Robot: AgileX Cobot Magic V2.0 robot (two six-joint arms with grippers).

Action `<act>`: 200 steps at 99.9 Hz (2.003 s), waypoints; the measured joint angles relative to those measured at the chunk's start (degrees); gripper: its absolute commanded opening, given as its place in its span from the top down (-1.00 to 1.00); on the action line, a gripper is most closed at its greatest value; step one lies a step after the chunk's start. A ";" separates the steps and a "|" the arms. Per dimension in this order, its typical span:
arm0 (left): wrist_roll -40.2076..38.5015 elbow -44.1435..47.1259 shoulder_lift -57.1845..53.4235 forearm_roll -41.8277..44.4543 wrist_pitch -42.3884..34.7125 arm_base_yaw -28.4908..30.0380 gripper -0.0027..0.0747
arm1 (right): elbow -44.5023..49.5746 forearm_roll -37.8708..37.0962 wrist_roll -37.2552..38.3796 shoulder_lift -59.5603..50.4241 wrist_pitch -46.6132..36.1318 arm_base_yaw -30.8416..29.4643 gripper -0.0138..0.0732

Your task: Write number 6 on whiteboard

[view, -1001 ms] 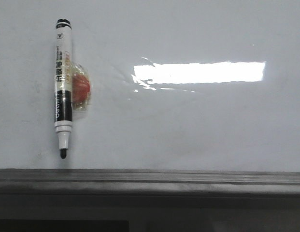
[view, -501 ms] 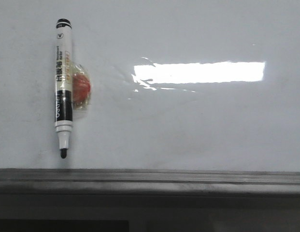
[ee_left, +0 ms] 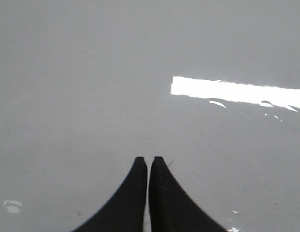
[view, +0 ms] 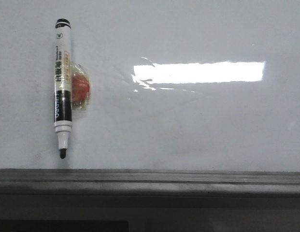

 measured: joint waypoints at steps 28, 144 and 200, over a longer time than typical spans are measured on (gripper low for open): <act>0.00 0.98 0.00 0.00 -0.40 -1.23 0.19 | -1.84 0.00 -0.11 2.46 1.71 0.00 0.83; 0.00 3.14 12.34 1.85 -15.55 -17.36 -0.29 | -1.84 0.00 -0.33 2.46 -0.13 2.27 0.83; -0.25 1.22 36.81 -4.98 -25.01 -46.29 -0.29 | -1.84 0.00 -0.46 2.46 -0.13 2.27 0.83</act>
